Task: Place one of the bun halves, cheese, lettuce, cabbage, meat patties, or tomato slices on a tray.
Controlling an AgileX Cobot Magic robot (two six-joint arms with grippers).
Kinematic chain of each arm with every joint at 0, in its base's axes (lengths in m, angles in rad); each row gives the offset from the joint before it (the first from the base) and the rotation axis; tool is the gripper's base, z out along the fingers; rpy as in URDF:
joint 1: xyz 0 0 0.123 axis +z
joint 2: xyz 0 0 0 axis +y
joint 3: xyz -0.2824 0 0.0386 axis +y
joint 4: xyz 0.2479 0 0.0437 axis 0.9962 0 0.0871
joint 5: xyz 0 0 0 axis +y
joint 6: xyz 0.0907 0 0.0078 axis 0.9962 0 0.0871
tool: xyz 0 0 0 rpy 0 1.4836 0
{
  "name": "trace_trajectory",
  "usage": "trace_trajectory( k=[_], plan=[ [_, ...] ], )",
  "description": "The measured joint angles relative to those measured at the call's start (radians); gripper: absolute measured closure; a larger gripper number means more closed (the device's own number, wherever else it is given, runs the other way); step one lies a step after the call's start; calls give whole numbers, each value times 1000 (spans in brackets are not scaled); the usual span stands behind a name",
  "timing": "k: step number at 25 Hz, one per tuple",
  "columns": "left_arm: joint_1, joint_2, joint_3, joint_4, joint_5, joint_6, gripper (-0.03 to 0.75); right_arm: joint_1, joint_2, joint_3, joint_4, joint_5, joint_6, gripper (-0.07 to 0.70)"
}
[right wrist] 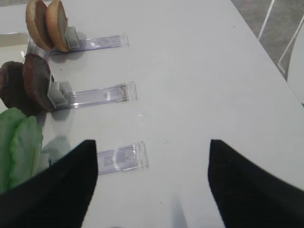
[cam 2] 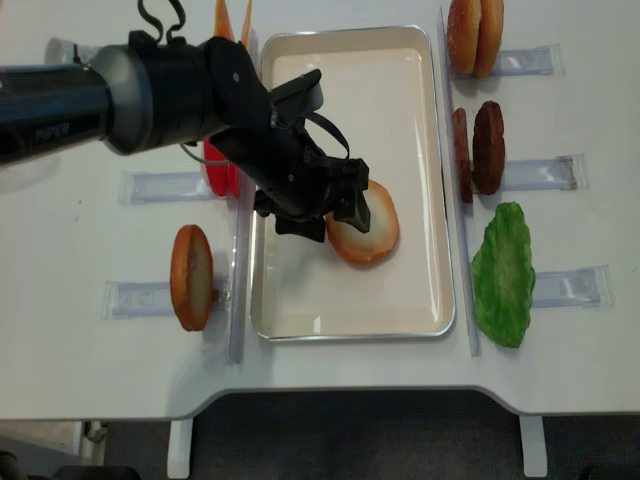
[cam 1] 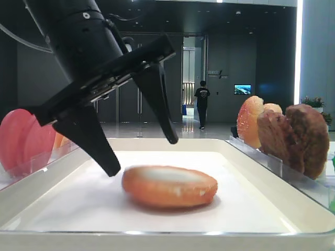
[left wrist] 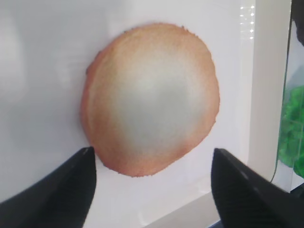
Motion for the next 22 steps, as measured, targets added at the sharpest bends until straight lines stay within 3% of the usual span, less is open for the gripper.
trace_trajectory(
  k=[7,14,17,22],
  plan=[
    [0,-40,0,48,36,-47,137,0,0,0,0,0,0,160],
    [0,-122,0,242,128,-171,137,0,0,0,0,0,0,160],
    [0,-169,-4,330,197,-216,137,0,0,0,0,0,0,160],
    [0,-249,-42,516,373,-289,137,0,0,0,0,0,0,160]
  ],
)
